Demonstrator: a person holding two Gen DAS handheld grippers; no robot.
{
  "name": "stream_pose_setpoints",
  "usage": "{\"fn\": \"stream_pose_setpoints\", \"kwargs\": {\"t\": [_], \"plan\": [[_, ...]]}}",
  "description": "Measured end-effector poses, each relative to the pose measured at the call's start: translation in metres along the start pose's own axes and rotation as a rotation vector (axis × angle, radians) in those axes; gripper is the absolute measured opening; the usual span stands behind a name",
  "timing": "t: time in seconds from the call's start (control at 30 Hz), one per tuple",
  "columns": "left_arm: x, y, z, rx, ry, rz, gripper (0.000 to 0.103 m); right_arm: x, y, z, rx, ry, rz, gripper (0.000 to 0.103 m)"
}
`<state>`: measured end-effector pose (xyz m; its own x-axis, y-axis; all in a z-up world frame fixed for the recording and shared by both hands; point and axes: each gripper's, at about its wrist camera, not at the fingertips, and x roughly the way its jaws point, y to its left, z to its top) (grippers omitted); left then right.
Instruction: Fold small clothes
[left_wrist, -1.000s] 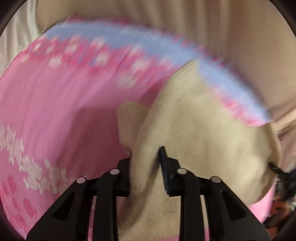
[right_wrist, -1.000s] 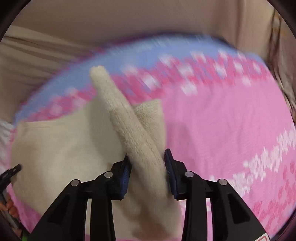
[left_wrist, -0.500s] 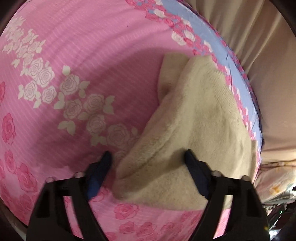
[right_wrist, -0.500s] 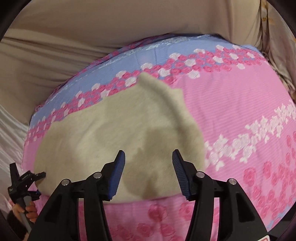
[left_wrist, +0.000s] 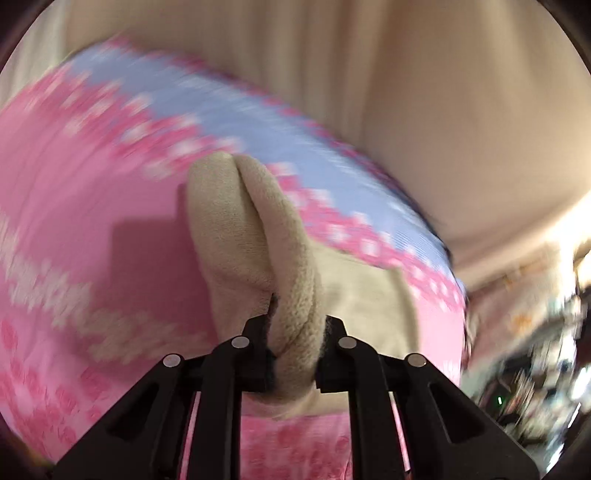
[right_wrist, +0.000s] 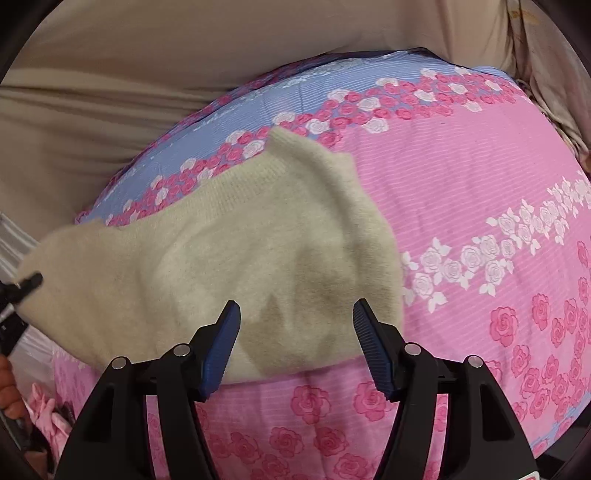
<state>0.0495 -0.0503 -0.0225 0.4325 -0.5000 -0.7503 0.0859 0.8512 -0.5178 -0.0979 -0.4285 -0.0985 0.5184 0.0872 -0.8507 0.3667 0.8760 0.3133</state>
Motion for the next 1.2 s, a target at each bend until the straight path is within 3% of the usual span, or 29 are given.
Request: {"fn": "stream_pose_setpoints", "kwargs": {"t": [0.13,0.3,0.37,0.4,0.47,0.5,0.57,0.63,0.7,0.8,0.97,1.0,1.03,1.07,1.2], "plan": [[0.029,-0.089,-0.007,0.190,0.047,-0.070,0.013,-0.012,-0.026,0.000,0.036,-0.025,0.008,0.062],[0.092,-0.168,-0.051,0.354,0.162,-0.116,0.012,-0.028,-0.063,-0.007,0.078,-0.052,-0.014,0.062],[0.135,-0.187,-0.082,0.412,0.259,-0.085,0.015,-0.033,-0.077,-0.010,0.099,-0.063,-0.009,0.066],[0.151,-0.188,-0.093,0.422,0.289,-0.061,0.020,-0.035,-0.084,-0.011,0.109,-0.066,-0.013,0.066],[0.175,-0.187,-0.116,0.412,0.368,0.001,0.020,-0.037,-0.092,-0.012,0.118,-0.057,-0.009,0.066],[0.171,-0.184,-0.120,0.398,0.367,0.009,0.021,-0.040,-0.093,-0.012,0.117,-0.054,-0.004,0.066],[0.142,-0.185,-0.121,0.410,0.287,-0.010,0.039,-0.049,-0.086,-0.010,0.092,-0.066,0.028,0.069],[0.102,-0.179,-0.109,0.443,0.169,0.012,0.075,-0.051,-0.071,-0.005,0.070,-0.063,0.096,0.076],[0.075,-0.167,-0.100,0.452,0.080,0.055,0.088,-0.040,-0.052,0.004,0.048,-0.030,0.160,0.078],[0.055,-0.147,-0.084,0.447,0.042,0.134,0.088,-0.003,-0.026,0.014,0.037,0.063,0.231,0.081],[0.037,-0.096,-0.067,0.365,-0.004,0.232,0.088,0.052,0.004,0.016,0.066,0.213,0.249,0.079],[0.034,-0.090,-0.066,0.353,-0.005,0.240,0.088,0.060,0.010,0.014,0.074,0.239,0.240,0.074],[0.030,-0.084,-0.065,0.341,-0.008,0.253,0.088,0.064,0.015,0.013,0.070,0.250,0.250,0.046],[0.028,-0.075,-0.064,0.326,-0.010,0.271,0.088,0.066,0.022,0.013,0.056,0.256,0.244,0.036],[0.016,-0.053,-0.064,0.284,-0.002,0.275,0.088,0.033,0.052,0.034,-0.042,0.133,0.278,0.025]]}}
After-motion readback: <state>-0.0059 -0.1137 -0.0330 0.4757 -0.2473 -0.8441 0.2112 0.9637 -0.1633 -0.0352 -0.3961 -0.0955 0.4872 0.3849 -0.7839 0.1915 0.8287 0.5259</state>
